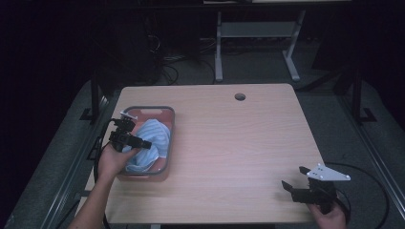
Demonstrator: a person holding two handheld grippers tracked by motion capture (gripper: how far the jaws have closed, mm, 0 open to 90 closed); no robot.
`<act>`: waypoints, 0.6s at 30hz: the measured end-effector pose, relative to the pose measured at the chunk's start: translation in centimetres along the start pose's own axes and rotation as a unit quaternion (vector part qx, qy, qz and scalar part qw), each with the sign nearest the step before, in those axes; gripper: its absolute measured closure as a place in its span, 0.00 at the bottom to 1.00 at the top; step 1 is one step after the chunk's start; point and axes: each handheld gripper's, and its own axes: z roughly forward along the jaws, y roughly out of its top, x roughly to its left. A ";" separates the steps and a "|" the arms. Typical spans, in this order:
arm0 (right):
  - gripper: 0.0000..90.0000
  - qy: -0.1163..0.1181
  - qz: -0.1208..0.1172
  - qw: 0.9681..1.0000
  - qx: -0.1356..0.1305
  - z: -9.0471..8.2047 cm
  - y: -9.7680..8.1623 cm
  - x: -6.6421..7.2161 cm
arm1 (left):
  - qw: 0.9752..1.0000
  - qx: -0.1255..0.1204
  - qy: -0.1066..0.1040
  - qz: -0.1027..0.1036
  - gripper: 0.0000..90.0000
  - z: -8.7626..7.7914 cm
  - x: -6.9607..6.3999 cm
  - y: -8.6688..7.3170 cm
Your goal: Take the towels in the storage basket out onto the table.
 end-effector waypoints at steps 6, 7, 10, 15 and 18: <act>0.16 0.000 -0.001 1.000 0.000 -0.1 0.0 0.0 | 0.999 0.027 0.023 0.008 0.54 1.1 -0.3 0.0; 0.16 -0.001 0.001 1.000 0.000 -0.1 -0.1 -0.1 | 0.999 0.029 0.028 0.009 0.57 1.2 -0.3 0.0; 0.16 -0.002 0.001 1.000 -0.001 -0.1 -0.1 -0.2 | 0.999 0.031 0.026 0.006 0.66 1.4 -0.2 0.0; 0.16 -0.003 0.000 1.000 -0.001 -0.2 -0.1 -0.1 | 0.999 0.039 0.032 0.009 0.78 1.5 -0.4 -0.1; 0.16 -0.003 0.001 1.000 -0.004 -0.3 0.0 -0.1 | 0.999 0.033 0.031 0.009 0.80 1.3 -0.4 -0.1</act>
